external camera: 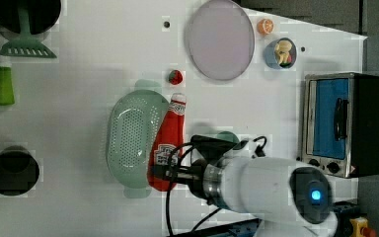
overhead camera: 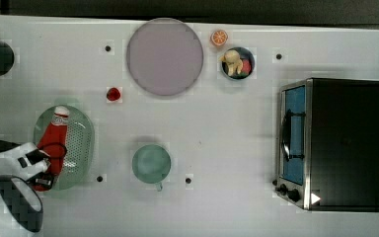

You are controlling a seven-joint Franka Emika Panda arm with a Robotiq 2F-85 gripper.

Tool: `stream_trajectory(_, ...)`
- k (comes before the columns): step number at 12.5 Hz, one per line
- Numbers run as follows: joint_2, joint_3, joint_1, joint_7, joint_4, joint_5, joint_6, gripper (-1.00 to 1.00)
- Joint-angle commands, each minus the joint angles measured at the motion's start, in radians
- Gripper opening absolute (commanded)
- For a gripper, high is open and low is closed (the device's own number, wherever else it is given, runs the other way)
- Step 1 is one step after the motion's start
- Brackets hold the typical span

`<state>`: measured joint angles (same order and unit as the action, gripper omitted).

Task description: Pick ketchup from strainer and place it on the table

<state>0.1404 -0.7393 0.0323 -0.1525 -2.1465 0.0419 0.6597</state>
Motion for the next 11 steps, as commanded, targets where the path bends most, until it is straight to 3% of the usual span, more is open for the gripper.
stream_trajectory(1, -0.049, 0.043, -0.081, 0.19, 0.075, 0.016, -0.111, 0.22)
stream_trajectory(5, -0.077, 0.139, -0.131, 0.309, 0.173, 0.016, -0.232, 0.22)
stream_trajectory(11, -0.081, 0.335, -0.181, 0.378, 0.217, 0.012, -0.233, 0.22)
